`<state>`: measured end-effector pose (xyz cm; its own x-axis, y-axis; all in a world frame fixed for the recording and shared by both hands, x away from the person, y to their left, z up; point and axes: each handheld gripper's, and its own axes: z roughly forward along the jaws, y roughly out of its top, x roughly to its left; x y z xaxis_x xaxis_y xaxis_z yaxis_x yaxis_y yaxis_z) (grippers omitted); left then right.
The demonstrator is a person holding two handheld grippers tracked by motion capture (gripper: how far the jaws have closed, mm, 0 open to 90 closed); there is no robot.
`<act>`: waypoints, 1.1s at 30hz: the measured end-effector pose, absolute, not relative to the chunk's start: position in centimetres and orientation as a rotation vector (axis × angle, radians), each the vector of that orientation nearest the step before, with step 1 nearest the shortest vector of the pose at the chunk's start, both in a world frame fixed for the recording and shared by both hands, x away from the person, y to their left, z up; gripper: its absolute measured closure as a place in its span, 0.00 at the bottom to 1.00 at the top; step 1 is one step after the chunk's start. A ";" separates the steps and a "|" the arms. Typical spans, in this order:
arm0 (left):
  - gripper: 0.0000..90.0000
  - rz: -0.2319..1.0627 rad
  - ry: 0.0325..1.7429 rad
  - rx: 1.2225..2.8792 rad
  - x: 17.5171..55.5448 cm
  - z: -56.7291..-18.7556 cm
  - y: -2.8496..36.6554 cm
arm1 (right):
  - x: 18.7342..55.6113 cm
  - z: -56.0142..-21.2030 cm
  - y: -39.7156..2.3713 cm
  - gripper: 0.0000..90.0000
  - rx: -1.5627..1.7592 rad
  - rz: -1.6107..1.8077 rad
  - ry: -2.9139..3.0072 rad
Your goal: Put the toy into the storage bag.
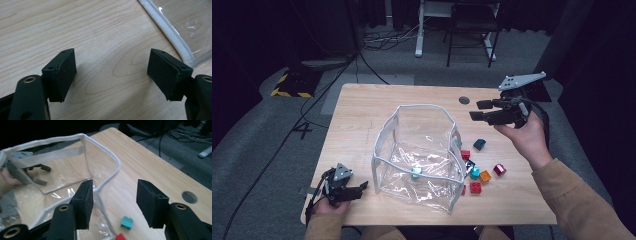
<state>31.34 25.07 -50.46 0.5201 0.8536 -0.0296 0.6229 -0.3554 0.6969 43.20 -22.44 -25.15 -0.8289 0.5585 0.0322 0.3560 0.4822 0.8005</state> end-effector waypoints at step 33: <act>0.26 0.452 1.196 2.104 31.4 -50.5 25.1 | 48.1 -37.8 -28.5 0.50 1.093 0.979 2.471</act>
